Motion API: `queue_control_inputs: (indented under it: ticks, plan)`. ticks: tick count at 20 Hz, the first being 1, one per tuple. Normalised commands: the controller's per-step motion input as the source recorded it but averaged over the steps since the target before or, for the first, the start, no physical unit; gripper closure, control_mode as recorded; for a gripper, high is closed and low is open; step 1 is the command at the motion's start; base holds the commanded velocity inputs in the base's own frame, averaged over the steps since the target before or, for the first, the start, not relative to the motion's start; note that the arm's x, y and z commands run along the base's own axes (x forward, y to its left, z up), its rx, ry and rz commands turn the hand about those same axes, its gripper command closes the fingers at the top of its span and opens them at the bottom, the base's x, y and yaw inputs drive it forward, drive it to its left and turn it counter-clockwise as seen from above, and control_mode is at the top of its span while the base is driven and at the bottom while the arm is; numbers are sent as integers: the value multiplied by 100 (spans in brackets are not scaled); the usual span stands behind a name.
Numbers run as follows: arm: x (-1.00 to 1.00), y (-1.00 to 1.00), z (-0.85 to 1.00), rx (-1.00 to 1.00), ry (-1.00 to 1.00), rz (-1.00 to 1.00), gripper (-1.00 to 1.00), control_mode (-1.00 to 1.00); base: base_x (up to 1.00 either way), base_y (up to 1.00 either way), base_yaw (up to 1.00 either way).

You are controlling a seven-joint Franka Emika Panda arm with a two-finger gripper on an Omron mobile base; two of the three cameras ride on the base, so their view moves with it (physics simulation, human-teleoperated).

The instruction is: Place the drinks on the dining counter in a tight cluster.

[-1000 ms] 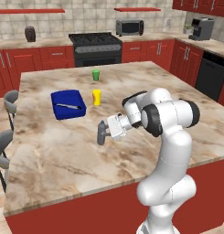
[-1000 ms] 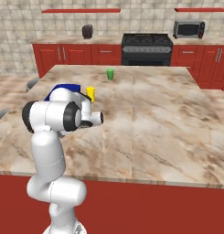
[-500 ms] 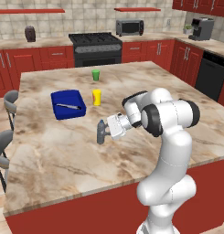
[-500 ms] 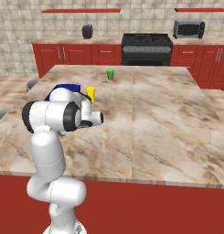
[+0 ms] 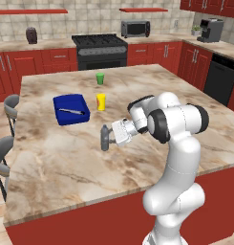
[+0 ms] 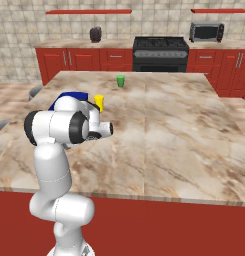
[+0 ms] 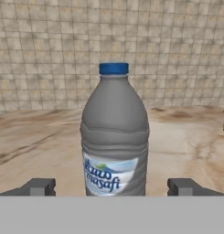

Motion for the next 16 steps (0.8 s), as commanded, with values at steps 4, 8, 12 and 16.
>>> queue_control_inputs:
  ticks: [4,8,12,16]
  plan:
    - [0,-14,1,0,0,0,-100,-100,0,0,0]
    - [0,-54,23,0,0,-5,-100,-100,0,0,0]
    - [0,-53,51,0,5,-11,-100,-100,0,0,0]
    - [2,-41,82,-3,16,-16,-100,-100,0,0,0]
